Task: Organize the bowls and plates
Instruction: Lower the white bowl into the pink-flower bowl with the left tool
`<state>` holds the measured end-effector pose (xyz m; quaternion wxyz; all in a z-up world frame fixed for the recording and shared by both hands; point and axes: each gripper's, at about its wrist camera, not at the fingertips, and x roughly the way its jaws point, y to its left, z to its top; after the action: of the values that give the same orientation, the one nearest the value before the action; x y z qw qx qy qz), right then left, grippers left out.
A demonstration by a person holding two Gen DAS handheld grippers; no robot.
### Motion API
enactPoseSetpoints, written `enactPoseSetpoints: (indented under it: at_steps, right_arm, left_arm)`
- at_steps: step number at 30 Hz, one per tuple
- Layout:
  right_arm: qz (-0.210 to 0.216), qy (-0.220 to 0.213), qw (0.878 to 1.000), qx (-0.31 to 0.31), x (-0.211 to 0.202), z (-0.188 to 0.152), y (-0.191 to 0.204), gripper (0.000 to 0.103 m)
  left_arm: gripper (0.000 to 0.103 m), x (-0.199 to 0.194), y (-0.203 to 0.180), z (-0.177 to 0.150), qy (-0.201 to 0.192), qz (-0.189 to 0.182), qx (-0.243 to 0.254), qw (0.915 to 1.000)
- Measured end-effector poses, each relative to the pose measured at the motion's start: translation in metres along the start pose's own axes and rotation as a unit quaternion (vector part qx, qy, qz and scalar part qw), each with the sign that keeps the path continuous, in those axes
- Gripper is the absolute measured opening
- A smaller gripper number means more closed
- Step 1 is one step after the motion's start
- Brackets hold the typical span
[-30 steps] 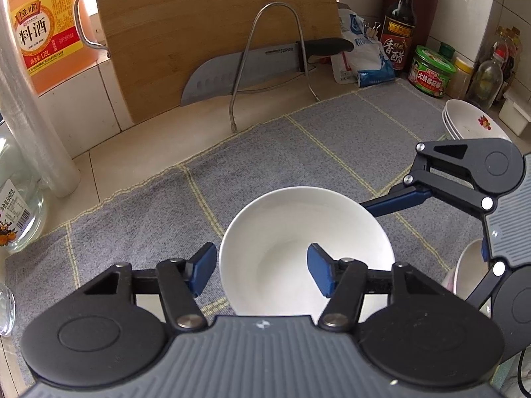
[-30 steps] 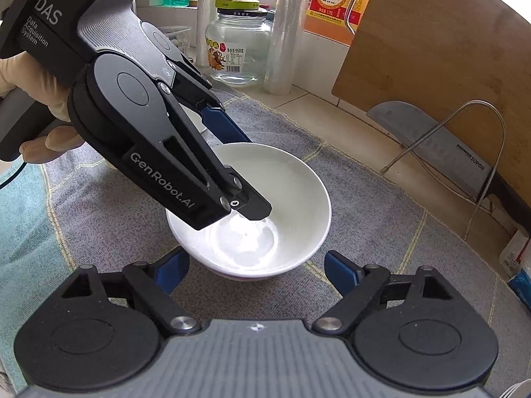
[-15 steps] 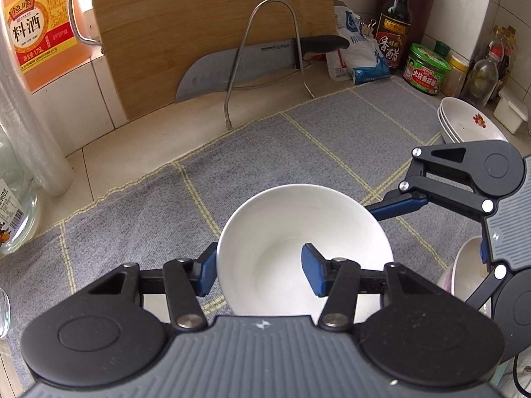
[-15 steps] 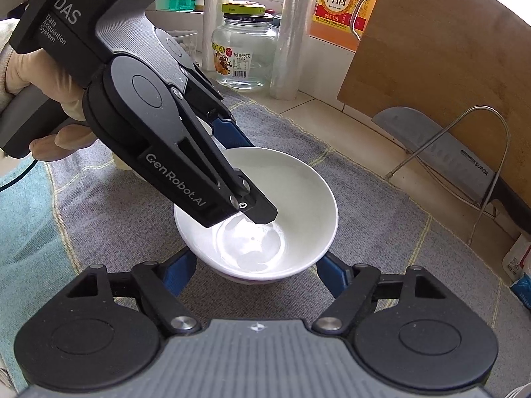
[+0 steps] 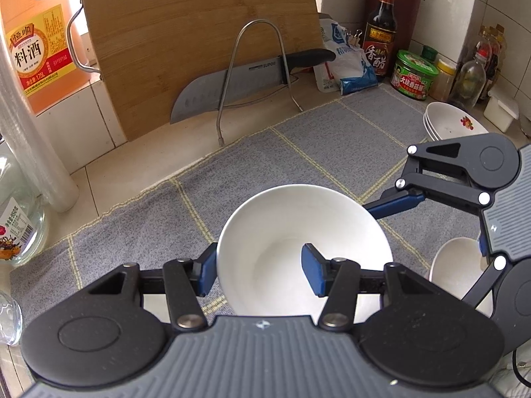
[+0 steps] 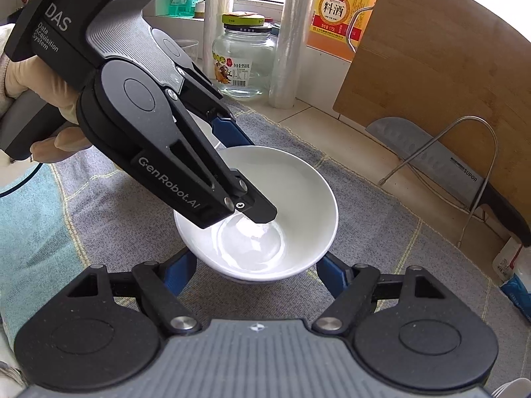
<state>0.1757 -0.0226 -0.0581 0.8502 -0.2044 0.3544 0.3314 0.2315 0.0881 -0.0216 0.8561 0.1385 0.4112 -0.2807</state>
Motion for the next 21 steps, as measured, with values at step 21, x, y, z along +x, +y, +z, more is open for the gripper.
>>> enactPoseSetpoints:
  at_steps: [21]
  right_arm:
    - [-0.013,-0.013,1.000,0.019,-0.064,-0.034,0.023,0.083]
  left_arm:
    - [0.052,-0.043,-0.067,-0.001,-0.025,-0.007,0.037,0.9990]
